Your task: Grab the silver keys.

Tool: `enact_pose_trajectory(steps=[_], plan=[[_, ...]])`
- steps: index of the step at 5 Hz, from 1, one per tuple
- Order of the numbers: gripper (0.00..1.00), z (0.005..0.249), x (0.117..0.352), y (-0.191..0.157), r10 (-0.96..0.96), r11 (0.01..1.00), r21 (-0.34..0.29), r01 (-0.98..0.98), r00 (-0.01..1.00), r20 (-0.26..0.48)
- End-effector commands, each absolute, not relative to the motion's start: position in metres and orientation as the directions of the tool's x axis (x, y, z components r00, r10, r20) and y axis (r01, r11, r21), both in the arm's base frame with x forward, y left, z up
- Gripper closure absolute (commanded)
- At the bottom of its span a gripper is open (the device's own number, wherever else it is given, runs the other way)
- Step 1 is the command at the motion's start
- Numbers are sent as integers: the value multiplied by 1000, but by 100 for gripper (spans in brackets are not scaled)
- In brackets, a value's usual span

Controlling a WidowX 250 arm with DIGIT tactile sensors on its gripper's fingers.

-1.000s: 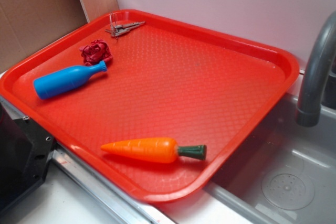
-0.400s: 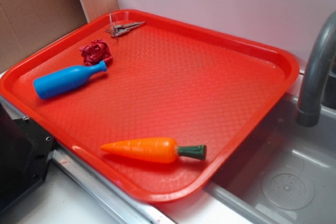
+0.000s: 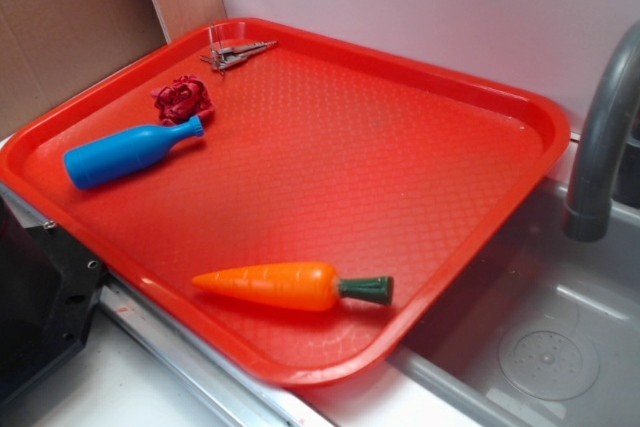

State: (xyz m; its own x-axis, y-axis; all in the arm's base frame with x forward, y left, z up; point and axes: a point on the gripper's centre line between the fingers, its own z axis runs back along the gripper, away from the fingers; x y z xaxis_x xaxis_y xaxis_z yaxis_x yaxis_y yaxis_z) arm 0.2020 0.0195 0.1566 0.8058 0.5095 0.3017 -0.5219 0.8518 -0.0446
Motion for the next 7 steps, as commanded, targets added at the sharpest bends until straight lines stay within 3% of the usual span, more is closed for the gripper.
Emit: enact_pose_trajectory(steps=[1, 4, 5, 6, 7], plan=[[0, 107, 262, 76, 607, 725, 35, -687, 663, 439], [0, 63, 307, 144, 647, 575, 180, -798, 578, 498], [0, 50, 315, 158, 667, 553, 210, -806, 579, 468], [100, 42, 312, 158, 673, 545, 231, -806, 585, 453], [100, 43, 309, 154, 676, 551, 221, -804, 586, 446]])
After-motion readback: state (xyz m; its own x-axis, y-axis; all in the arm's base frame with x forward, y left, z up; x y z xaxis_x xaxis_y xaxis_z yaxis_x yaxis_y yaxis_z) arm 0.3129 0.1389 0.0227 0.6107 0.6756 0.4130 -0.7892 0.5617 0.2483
